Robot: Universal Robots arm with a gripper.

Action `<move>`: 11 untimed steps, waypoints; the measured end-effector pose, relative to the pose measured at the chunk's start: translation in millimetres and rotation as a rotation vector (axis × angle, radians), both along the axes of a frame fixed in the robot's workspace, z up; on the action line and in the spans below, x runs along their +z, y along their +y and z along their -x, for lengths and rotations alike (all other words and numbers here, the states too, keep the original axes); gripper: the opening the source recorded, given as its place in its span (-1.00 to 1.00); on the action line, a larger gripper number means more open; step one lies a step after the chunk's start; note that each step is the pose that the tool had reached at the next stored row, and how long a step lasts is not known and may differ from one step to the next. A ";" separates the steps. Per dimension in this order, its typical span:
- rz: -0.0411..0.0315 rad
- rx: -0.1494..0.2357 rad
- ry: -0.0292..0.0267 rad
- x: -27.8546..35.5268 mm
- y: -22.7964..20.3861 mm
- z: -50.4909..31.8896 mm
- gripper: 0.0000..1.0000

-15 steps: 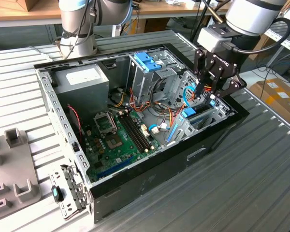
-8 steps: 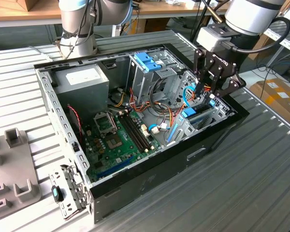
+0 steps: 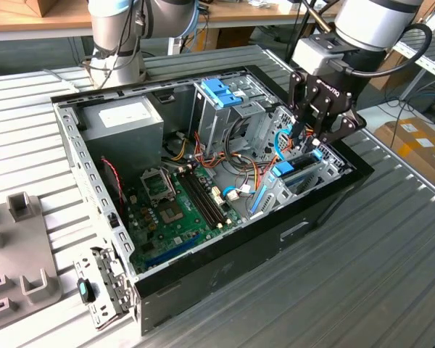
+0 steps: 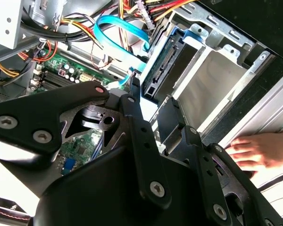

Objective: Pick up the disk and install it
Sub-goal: 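Insert the first disk wire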

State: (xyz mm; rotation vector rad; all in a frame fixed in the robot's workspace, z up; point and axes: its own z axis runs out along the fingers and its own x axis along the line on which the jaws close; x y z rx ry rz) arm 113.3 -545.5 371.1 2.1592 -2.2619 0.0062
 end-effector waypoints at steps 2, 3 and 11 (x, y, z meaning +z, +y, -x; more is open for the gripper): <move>0.0000 0.000 0.0000 0.0 0.6 -0.1 -0.15; 0.0000 0.000 0.0000 0.0 0.6 -0.1 -0.15; -0.0001 0.000 0.0000 0.0 1.0 -0.3 -0.15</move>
